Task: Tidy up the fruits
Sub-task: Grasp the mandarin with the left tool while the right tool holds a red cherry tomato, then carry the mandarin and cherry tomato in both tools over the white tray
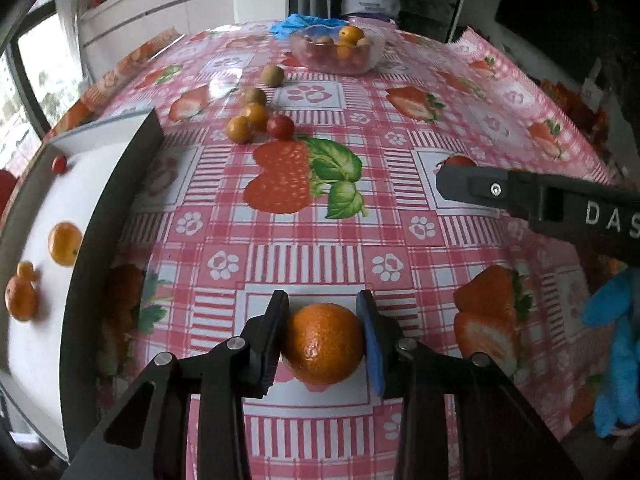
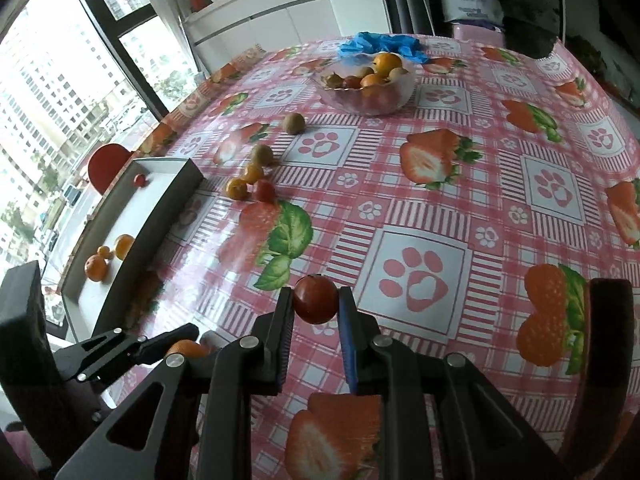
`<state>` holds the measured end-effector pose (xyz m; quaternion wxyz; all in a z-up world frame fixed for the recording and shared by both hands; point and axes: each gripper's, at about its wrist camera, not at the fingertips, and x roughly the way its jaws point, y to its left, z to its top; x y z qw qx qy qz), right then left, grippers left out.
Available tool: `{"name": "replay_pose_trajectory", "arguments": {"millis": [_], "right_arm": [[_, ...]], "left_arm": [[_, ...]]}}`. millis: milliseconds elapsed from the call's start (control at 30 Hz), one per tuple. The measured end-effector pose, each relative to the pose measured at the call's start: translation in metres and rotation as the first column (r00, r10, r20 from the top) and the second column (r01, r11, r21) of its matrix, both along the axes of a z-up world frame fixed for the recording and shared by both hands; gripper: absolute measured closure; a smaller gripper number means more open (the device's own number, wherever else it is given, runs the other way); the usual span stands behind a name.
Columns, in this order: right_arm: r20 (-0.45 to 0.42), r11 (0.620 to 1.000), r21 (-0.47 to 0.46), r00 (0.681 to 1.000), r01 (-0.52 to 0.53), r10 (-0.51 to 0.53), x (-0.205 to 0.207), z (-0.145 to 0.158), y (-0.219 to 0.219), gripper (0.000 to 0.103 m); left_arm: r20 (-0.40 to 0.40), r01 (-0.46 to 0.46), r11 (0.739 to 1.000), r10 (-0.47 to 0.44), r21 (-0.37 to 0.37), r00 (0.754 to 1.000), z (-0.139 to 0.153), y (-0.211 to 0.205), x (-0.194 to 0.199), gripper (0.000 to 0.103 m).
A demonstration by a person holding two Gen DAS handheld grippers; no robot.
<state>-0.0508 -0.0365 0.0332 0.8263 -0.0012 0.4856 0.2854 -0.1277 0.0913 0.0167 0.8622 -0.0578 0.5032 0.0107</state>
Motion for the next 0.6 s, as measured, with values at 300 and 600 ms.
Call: {"name": "replay_pose_trajectory", "arguments": {"millis": [300,600], "right_arm": [[0.006,0.999,-0.016,0.999,-0.037,0.037,-0.003,0.008,0.024,0.080],[0.015,0.994,-0.013,0.994,-0.108,0.108,-0.011,0.022,0.070,0.080]], "left_arm": [[0.076,-0.048,0.998,0.051,-0.034,0.996,0.027,0.028,-0.010,0.066],[0.176,-0.122,0.991,0.129,-0.050,0.976,0.061,0.071,-0.024,0.066]]}}
